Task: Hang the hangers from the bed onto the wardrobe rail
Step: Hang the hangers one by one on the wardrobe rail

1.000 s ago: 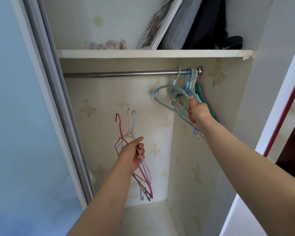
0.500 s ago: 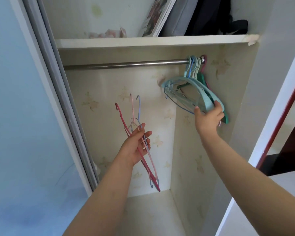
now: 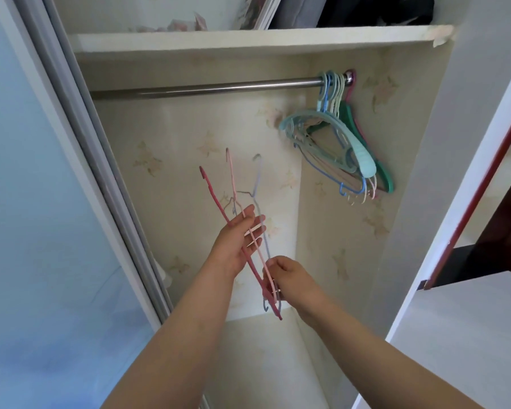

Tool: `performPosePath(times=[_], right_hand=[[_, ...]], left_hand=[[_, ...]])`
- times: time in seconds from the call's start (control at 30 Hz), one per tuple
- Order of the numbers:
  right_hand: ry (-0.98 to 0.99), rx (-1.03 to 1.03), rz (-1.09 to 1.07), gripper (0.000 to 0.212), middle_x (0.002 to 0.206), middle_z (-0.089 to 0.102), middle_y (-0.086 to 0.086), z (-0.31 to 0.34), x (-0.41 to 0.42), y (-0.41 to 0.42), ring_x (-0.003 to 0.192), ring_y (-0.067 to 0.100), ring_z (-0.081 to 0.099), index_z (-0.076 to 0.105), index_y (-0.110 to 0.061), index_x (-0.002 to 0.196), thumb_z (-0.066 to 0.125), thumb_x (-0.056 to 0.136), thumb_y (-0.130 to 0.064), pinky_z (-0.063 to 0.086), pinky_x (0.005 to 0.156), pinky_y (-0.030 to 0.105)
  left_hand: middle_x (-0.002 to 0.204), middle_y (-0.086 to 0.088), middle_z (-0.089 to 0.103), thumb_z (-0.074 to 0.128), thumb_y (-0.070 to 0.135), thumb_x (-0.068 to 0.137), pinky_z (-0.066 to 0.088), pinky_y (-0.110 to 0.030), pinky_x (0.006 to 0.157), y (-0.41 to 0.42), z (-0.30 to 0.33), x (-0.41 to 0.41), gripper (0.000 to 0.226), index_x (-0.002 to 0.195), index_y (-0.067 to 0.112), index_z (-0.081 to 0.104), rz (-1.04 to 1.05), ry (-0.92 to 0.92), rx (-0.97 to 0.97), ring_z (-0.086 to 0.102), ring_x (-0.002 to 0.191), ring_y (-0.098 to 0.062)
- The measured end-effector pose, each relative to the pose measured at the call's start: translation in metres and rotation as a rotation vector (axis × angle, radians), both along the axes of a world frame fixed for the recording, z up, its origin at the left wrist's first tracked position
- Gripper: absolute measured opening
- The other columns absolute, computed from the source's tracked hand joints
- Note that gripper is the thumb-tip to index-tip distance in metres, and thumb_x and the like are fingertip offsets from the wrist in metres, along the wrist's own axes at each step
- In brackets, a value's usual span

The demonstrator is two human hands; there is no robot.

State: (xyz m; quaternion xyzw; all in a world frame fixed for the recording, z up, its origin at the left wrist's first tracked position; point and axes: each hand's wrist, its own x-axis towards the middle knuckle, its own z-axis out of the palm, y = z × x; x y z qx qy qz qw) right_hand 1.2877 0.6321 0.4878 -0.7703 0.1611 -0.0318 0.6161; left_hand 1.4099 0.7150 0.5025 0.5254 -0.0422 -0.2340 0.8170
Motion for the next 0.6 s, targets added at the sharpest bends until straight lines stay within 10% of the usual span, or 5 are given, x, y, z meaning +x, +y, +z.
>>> performPosePath(times=[0.17, 0.6], right_hand=[[-0.050, 0.256, -0.343, 0.022, 0.054, 0.043, 0.005, -0.018, 0.008, -0.011, 0.038, 0.017, 0.042, 0.050, -0.008, 0.088, 0.029, 0.096, -0.005, 0.038, 0.038, 0.021], [-0.132, 0.671, -0.424, 0.029, 0.042, 0.029, -0.003, -0.029, 0.027, -0.024, 0.032, 0.013, 0.026, 0.052, -0.012, 0.088, 0.029, 0.103, -0.020, 0.023, 0.040, 0.020]], left_hand=[[0.066, 0.001, 0.061, 0.060, 0.021, 0.094, 0.050, -0.018, 0.049, 0.008, 0.003, -0.001, 0.011, 0.100, 0.017, 0.069, 0.082, 0.175, -0.139, 0.060, 0.052, -0.008], [0.065, -0.007, 0.072, 0.048, 0.006, 0.098, 0.058, -0.033, 0.060, 0.017, -0.024, -0.005, 0.012, 0.092, 0.005, 0.057, 0.206, 0.529, -0.367, 0.070, 0.053, -0.017]])
